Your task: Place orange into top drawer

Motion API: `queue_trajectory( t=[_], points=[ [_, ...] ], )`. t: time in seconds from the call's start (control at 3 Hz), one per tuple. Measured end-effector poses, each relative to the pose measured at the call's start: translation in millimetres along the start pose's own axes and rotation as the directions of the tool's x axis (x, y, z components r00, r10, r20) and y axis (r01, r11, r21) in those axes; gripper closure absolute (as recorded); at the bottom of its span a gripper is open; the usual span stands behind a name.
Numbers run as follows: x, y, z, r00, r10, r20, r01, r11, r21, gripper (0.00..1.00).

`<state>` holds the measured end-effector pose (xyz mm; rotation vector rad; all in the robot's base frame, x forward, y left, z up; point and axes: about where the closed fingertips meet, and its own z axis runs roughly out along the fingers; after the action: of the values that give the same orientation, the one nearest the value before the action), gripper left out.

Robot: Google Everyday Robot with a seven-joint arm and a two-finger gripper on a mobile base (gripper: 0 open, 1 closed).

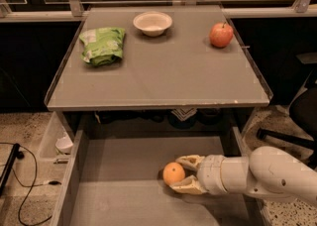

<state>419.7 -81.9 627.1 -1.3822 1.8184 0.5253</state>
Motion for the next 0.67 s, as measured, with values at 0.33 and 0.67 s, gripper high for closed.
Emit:
queue_trajectory(
  t=[0.33, 0.67],
  points=[
    [0.0, 0.0, 0.0, 1.000, 0.000, 0.000, 0.000, 1.0000, 0.000, 0.61],
    [0.0, 0.0, 0.0, 1.000, 0.000, 0.000, 0.000, 1.0000, 0.000, 0.38]
  ],
)
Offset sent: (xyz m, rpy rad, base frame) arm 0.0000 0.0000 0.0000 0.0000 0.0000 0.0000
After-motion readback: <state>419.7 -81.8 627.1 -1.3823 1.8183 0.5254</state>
